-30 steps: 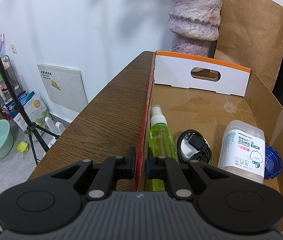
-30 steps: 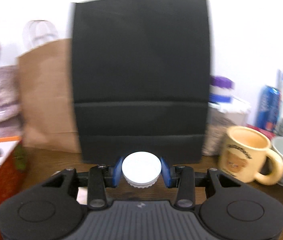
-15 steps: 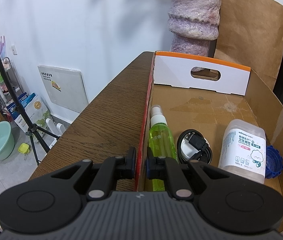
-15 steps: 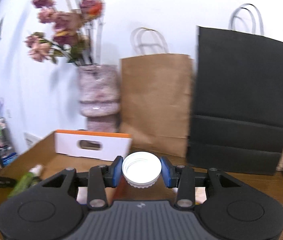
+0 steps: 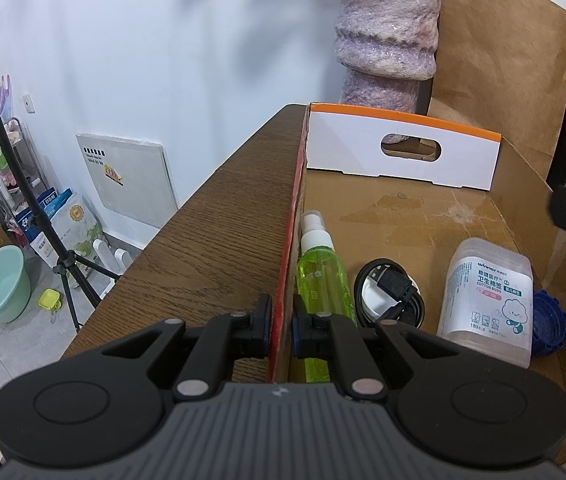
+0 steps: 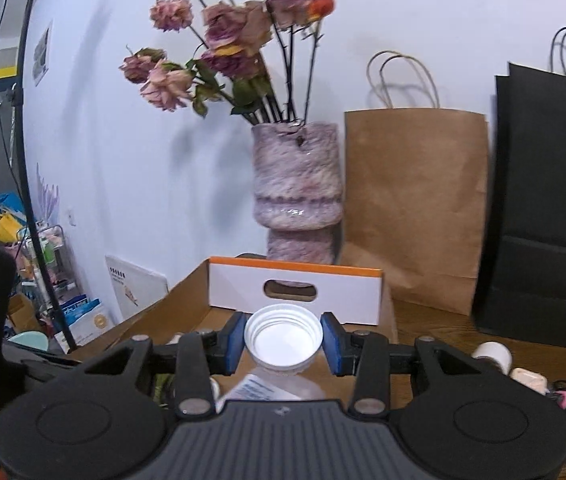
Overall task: Organize rigid objects
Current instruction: 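Carry the white cap over the orange box and open the right gripper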
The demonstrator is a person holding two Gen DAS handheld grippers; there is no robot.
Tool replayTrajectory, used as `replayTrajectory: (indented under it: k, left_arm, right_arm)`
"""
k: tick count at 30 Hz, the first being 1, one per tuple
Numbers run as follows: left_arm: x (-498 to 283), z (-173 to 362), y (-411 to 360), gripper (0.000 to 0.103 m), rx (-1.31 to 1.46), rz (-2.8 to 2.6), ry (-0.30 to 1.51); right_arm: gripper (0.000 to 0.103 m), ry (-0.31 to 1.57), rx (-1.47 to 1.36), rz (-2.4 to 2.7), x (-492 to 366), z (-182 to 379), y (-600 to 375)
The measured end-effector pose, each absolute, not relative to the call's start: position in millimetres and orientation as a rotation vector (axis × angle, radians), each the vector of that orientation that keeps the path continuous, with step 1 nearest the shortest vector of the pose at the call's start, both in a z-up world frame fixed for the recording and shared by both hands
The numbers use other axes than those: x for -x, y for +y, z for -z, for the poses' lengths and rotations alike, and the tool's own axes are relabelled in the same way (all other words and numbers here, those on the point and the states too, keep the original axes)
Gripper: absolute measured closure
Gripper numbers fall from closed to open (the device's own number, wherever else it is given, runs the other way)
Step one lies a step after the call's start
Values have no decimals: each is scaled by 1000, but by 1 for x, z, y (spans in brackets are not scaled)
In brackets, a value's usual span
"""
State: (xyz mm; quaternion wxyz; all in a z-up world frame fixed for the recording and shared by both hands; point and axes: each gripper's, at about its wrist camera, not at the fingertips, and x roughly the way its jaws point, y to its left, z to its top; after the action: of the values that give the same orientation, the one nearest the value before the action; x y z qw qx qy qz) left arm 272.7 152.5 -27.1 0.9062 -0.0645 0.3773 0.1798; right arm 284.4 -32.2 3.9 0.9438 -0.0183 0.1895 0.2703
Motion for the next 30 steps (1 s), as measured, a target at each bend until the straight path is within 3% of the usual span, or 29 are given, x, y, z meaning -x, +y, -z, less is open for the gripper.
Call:
replayTrajectory:
  k: [30]
  left_arm:
    - [-271, 28, 149, 93, 114, -375, 769]
  right_arm:
    - [63, 518, 34, -595, -309, 5, 6]
